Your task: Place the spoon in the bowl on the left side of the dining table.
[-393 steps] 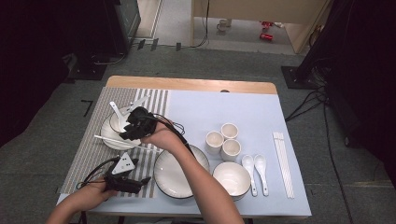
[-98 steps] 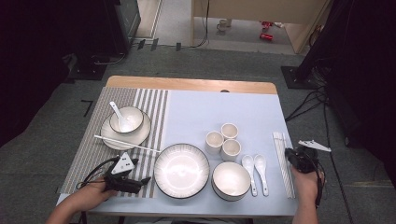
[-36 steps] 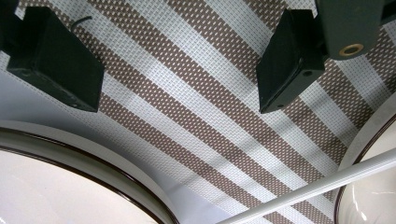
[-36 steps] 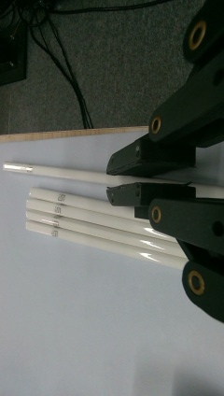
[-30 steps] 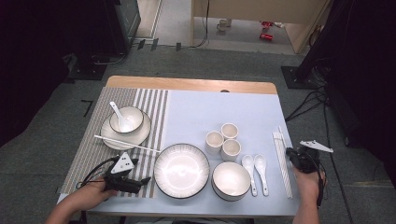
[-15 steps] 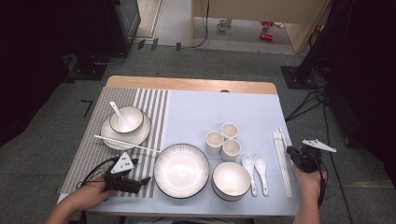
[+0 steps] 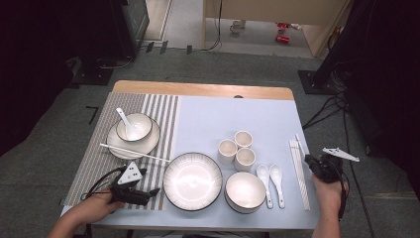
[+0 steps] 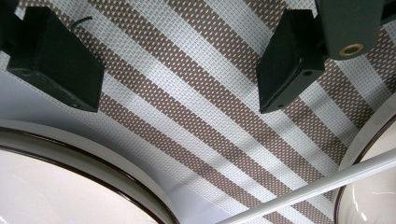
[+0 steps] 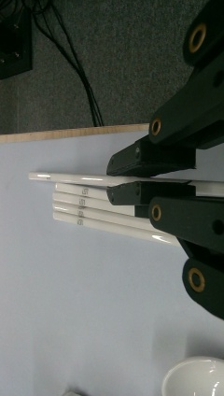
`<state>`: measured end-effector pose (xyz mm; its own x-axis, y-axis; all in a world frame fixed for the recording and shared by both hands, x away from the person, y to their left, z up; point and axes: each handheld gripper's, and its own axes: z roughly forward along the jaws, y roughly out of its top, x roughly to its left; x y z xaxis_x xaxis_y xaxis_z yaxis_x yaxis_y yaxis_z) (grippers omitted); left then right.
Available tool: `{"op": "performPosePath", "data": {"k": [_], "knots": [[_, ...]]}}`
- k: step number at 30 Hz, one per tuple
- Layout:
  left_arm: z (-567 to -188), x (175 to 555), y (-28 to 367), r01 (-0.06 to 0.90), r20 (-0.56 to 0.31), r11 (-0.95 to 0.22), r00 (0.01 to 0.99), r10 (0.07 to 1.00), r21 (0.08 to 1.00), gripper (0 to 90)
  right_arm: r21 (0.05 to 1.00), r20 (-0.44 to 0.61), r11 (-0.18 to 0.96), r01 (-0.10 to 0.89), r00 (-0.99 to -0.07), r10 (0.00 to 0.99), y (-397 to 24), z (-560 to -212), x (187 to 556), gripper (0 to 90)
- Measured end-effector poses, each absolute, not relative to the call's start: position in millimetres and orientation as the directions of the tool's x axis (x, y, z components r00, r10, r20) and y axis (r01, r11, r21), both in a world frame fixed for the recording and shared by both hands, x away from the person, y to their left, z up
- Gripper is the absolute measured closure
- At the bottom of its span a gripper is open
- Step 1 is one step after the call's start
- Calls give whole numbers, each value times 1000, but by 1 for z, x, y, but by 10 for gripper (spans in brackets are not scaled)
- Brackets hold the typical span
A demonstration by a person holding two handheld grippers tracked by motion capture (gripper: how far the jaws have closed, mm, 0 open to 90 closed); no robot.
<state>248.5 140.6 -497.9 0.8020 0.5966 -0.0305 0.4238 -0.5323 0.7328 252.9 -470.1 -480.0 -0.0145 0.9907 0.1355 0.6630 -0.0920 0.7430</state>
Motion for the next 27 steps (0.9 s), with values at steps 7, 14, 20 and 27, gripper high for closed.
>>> {"op": "performPosePath", "data": {"k": [7, 14, 20, 27], "knots": [[-498, 249, 141, 424, -30, -533, 802, 597, 733, 152, 755, 141, -86, 650, -33, 990, -469, -477, 253, 849], [-498, 249, 141, 424, -30, -532, 802, 596, 733, 151, 773, 133, -77, 630, -42, 990, -467, -474, 251, 850], [-498, 249, 141, 424, -30, -532, 802, 597, 733, 151, 781, 134, -71, 620, -55, 989, -466, -472, 251, 850], [-498, 249, 141, 424, -31, -532, 802, 596, 733, 151, 785, 141, -67, 616, -72, 987, -463, -471, 252, 851]]}}
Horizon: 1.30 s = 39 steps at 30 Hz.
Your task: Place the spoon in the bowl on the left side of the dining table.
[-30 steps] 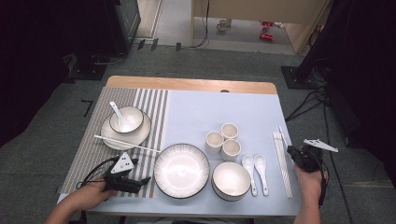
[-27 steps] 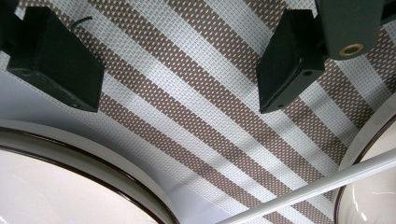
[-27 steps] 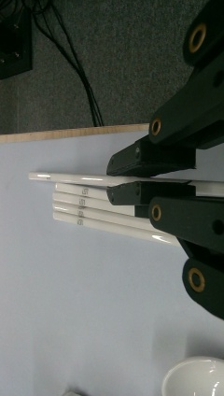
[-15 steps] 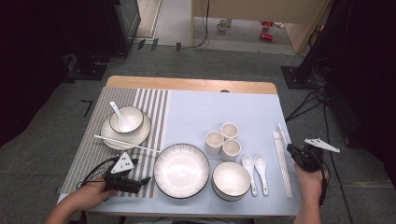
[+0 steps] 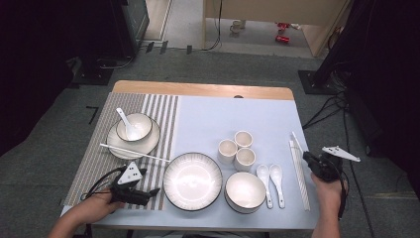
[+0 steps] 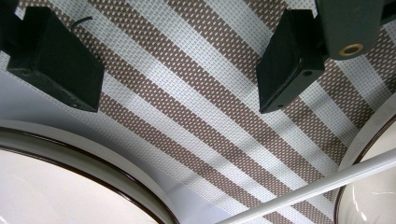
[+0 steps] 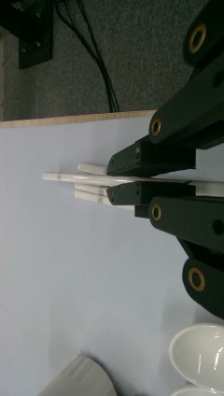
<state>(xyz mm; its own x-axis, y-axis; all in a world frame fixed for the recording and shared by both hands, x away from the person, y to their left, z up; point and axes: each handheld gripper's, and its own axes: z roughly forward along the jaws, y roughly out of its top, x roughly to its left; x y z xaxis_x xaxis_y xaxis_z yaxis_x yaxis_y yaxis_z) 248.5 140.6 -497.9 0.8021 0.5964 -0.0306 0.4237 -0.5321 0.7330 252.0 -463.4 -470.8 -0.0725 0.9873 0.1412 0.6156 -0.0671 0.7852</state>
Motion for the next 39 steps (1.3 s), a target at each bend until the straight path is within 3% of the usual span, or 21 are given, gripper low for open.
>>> {"op": "performPosePath", "data": {"k": [39], "knots": [[-498, 249, 141, 425, -33, -531, 802, 597, 734, 151, 805, 197, -1, 593, -266, 944, -434, -450, 264, 852]]}}
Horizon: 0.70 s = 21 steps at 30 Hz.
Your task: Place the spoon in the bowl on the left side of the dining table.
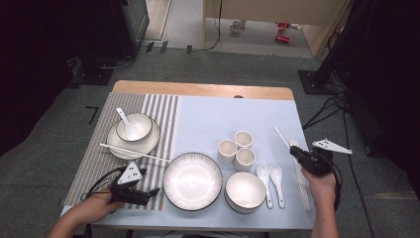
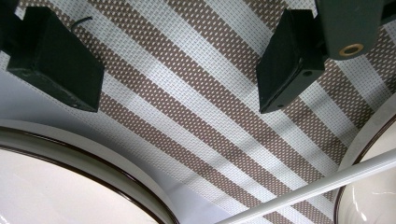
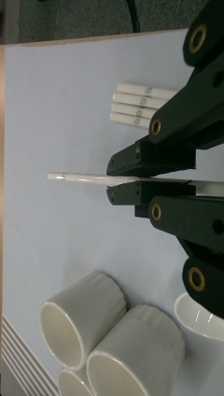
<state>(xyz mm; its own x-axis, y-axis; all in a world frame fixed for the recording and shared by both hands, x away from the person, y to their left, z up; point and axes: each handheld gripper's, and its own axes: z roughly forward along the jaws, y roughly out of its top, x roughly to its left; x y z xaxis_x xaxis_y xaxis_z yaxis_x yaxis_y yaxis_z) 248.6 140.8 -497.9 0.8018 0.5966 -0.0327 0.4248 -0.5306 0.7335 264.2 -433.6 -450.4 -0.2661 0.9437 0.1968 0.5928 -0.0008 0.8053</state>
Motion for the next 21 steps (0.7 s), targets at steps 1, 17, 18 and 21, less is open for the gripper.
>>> {"op": "performPosePath", "data": {"k": [1, 17, 18, 21], "knots": [[-498, 249, 141, 424, -32, -531, 802, 596, 733, 152, 803, 198, 0, 596, -267, 943, -432, -450, 265, 851], [-498, 249, 141, 426, -36, -528, 802, 597, 734, 152, 810, 185, 60, 583, -352, 918, -407, -437, 276, 851], [-498, 249, 141, 426, -36, -528, 802, 597, 734, 151, 810, 178, 76, 581, -368, 913, -404, -435, 278, 851], [-498, 249, 141, 427, -36, -528, 801, 597, 734, 152, 812, 182, 83, 578, -385, 905, -400, -432, 280, 851]]}}
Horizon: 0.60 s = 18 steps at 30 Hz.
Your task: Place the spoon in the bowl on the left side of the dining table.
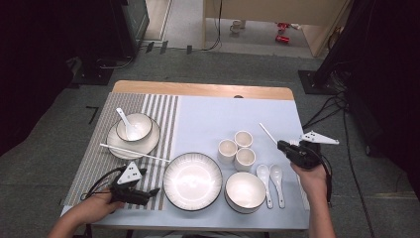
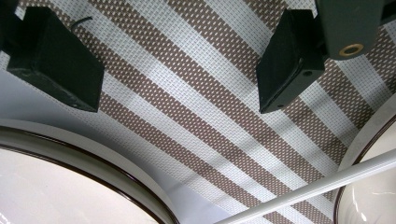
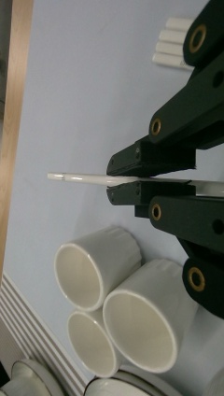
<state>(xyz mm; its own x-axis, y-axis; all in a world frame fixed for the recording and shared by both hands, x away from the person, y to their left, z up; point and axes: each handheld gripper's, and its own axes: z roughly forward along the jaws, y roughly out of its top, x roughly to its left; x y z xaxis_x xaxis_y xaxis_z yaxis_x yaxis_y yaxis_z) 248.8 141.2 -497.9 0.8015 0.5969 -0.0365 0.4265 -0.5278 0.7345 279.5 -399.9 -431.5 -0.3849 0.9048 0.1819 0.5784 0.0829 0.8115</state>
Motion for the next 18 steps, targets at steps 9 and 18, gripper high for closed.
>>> {"op": "performPosePath", "data": {"k": [9, 18], "knots": [[-498, 249, 141, 427, -37, -528, 802, 597, 735, 152, 824, 181, 113, 555, -447, 876, -388, -421, 283, 851], [-498, 249, 141, 427, -37, -527, 801, 597, 735, 152, 839, 168, 140, 526, -495, 853, -372, -405, 287, 851]]}}
